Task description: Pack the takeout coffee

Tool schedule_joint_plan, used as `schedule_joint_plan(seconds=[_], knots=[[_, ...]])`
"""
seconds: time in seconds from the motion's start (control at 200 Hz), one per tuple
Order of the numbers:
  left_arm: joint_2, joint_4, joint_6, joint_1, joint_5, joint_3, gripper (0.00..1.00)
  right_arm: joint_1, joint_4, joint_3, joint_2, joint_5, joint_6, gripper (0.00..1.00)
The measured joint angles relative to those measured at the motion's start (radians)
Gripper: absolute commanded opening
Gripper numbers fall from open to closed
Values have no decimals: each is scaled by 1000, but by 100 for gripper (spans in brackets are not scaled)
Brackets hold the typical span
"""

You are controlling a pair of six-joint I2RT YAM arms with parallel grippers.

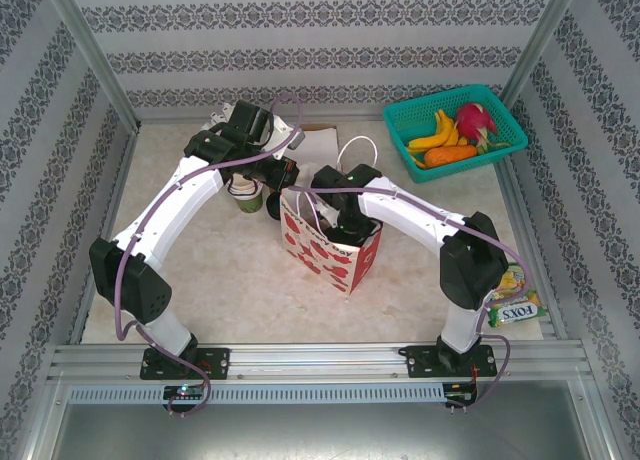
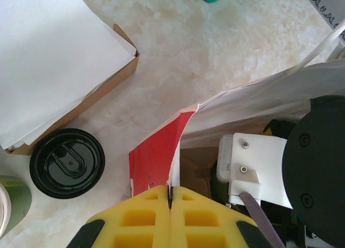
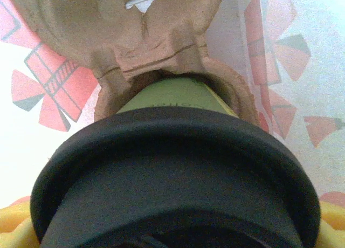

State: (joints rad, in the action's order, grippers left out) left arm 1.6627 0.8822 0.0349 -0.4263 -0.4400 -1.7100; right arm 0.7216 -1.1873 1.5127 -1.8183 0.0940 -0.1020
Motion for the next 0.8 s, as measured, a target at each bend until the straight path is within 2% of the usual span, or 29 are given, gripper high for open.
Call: schedule_joint_plan(seconds=[0.799], knots=[[0,0,0,0,-1,0,0,0,16,-27,-5,0,0,54]])
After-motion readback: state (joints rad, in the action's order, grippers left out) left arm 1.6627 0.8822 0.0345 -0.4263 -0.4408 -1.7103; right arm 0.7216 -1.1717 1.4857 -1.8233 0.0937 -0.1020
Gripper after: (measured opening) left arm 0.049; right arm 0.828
